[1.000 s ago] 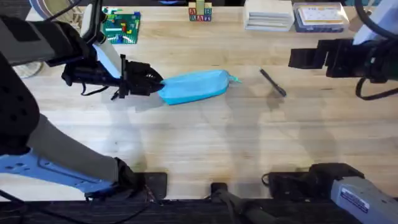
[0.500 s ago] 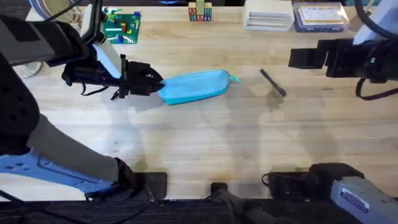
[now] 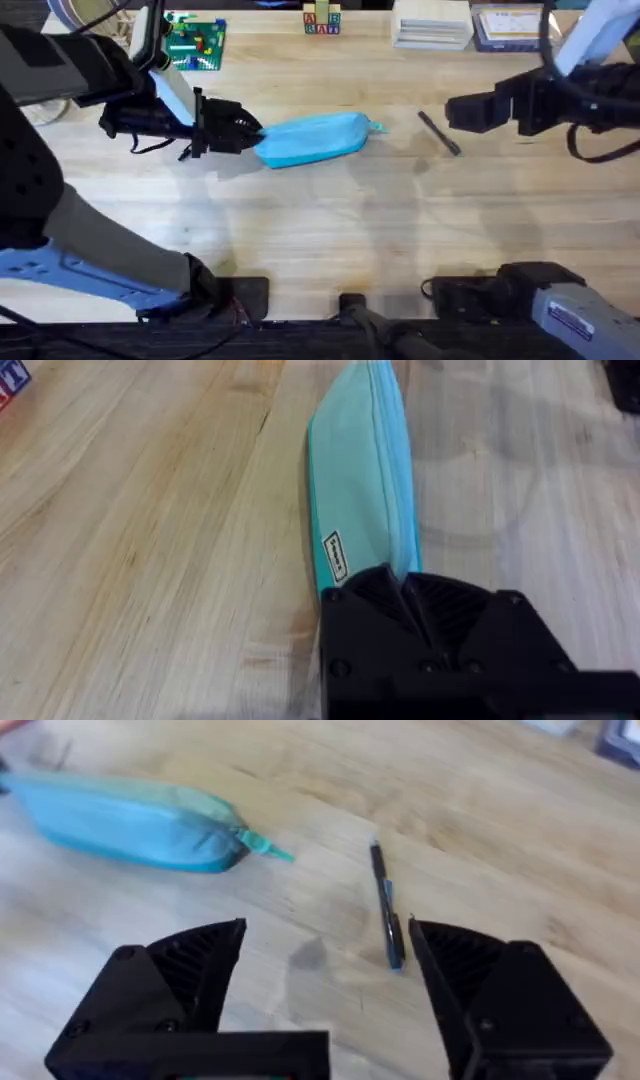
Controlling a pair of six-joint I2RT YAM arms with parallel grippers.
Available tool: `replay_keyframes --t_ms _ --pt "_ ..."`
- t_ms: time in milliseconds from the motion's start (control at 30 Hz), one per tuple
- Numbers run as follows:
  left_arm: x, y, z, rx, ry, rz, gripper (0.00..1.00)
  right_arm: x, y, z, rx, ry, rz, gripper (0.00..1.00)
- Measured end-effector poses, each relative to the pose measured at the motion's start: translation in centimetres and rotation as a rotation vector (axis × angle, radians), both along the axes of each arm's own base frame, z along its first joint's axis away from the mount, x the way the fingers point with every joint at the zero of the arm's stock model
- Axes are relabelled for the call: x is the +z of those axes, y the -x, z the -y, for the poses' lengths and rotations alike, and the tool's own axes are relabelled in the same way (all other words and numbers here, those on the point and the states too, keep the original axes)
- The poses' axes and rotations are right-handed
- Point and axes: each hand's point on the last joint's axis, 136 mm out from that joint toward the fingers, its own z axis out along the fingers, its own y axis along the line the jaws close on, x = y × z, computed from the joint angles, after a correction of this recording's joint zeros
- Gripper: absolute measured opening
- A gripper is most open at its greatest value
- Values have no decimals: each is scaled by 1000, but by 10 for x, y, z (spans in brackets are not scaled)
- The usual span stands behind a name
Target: Unzip the bag, pick up the pens from the table one at a time and place them inside, then zip the bag closed.
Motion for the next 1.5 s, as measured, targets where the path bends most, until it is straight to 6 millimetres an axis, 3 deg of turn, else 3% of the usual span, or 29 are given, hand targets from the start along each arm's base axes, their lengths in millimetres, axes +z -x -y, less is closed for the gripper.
replay_keyframes --t_ms 633,1000,1300,1500 --pt "0 0 0 0 0 0 42 -32 -2 -50 629 66 82 966" --pt "0 0 0 0 0 0 42 -60 -9 -54 759 93 64 962" --pt "0 0 0 0 0 0 42 -84 -42 -55 795 121 107 965" --pt "0 0 0 0 0 -1 42 -99 -50 -63 848 99 125 918"
